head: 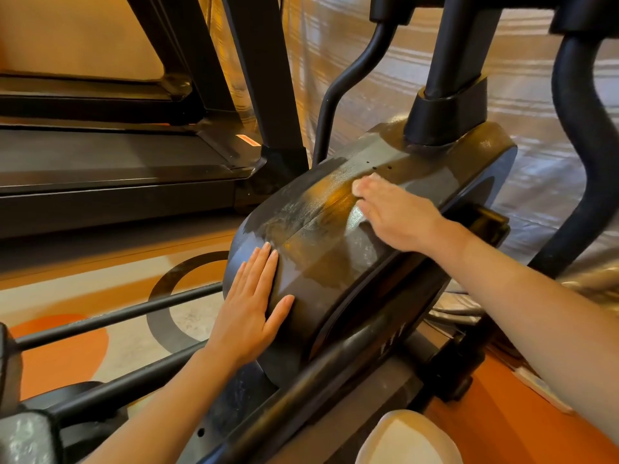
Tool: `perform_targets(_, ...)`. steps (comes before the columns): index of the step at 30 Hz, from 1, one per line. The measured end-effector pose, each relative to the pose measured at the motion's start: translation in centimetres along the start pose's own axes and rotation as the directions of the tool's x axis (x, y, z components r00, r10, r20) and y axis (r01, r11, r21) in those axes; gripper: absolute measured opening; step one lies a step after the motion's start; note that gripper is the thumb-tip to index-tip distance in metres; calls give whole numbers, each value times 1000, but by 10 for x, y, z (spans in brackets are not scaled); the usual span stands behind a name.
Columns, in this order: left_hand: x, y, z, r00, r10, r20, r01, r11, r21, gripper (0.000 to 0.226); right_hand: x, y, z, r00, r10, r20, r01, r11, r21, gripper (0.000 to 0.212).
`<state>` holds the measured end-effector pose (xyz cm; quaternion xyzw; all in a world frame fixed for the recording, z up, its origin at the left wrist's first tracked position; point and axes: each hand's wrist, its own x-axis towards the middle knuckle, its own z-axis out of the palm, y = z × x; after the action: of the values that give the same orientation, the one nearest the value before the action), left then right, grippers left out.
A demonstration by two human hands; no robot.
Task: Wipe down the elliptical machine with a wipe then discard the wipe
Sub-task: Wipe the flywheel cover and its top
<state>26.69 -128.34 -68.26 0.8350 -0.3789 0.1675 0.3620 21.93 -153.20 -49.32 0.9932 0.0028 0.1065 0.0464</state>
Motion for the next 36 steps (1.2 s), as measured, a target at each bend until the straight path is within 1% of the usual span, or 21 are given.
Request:
perform_targets(2, 0, 0, 0, 1000, -3, 0, 3, 1000, -4, 79, 4, 9, 4, 997, 66, -29, -68, 995, -80, 50)
perform_targets(3, 0, 0, 0, 1000, -4, 1, 4, 1000, -5, 79, 2, 7, 10, 997, 57, -54, -62, 994, -90, 51)
perform_targets(5, 0, 0, 1, 1000, -3, -3, 3, 1000, -10, 79, -12, -10, 17, 998, -20, -56, 18, 999, -43, 52)
perform_targets(7, 0, 0, 2, 1000, -3, -15, 3, 1000, -20, 79, -32, -31, 20, 991, -133, -9, 133, 991, 19, 53)
perform_targets(9, 0, 0, 3, 1000, -8, -26, 7, 1000, -29, 79, -49, -42, 25, 973, -229, 32, 229, 973, -2, 61)
perform_targets(11, 0, 1, 5, 999, -21, -35, 20, 999, -31, 80, -54, -34, 23, 966, -255, 51, 255, 967, 6, 58)
perform_targets(13, 0, 1, 5, 999, -24, -39, 23, 999, -27, 81, -43, -14, 16, 981, -192, 18, 190, 979, 71, 51)
perform_targets(15, -1, 1, 5, 999, -14, -35, 13, 1000, -16, 80, -28, 9, 8, 996, -71, -56, 75, 994, 79, 50)
perform_targets(17, -1, 1, 5, 999, -11, -40, 11, 1000, -13, 80, -19, 19, 8, 995, 44, -91, -45, 999, -8, 61)
perform_targets(18, -1, 1, 5, 999, -12, -45, 11, 1000, -15, 80, -20, 14, 14, 991, 55, -122, -60, 997, -37, 70)
perform_targets(19, -1, 1, 6, 999, -13, -51, 12, 1000, -17, 80, -24, 4, 21, 989, 31, -148, -37, 999, -37, 75)
perform_targets(20, -1, 1, 7, 998, -16, -59, 15, 1000, -22, 80, -32, -12, 26, 987, -9, -158, 9, 1000, -3, 74)
perform_targets(22, -1, 1, 9, 997, -24, -69, 22, 999, -35, 80, -54, -40, 38, 980, -124, -152, 135, 989, 66, 61)
perform_targets(25, -1, 0, 10, 997, -26, -71, 23, 999, -33, 79, -84, -61, 52, 938, -291, -190, 298, 954, 11, 53)
perform_targets(27, -1, 1, 9, 998, -20, -64, 18, 999, -26, 79, -90, -51, 51, 925, -325, -197, 334, 942, 15, 50)
perform_targets(29, -1, 1, 9, 998, -21, -62, 19, 999, -31, 80, -83, -32, 43, 935, -239, -263, 259, 965, 42, 50)
perform_targets(31, -1, 2, 8, 998, -15, -66, 13, 1000, -28, 80, -73, -9, 35, 943, -65, -327, 87, 995, 51, 54)
perform_targets(33, -1, 2, 8, 997, -16, -72, 14, 999, -30, 80, -68, -2, 33, 929, 92, -359, -64, 994, 87, 59)
perform_targets(34, -1, 2, 9, 997, -18, -75, 15, 999, -33, 80, -68, -7, 36, 919, 126, -373, -98, 991, 93, 60)
perform_targets(35, -1, 2, 9, 997, -19, -77, 16, 999, -33, 80, -70, -17, 42, 916, 122, -383, -101, 992, 74, 59)
perform_targets(36, -2, 2, 9, 997, -20, -78, 17, 999, -32, 81, -75, -30, 48, 917, 76, -391, -66, 997, 41, 57)
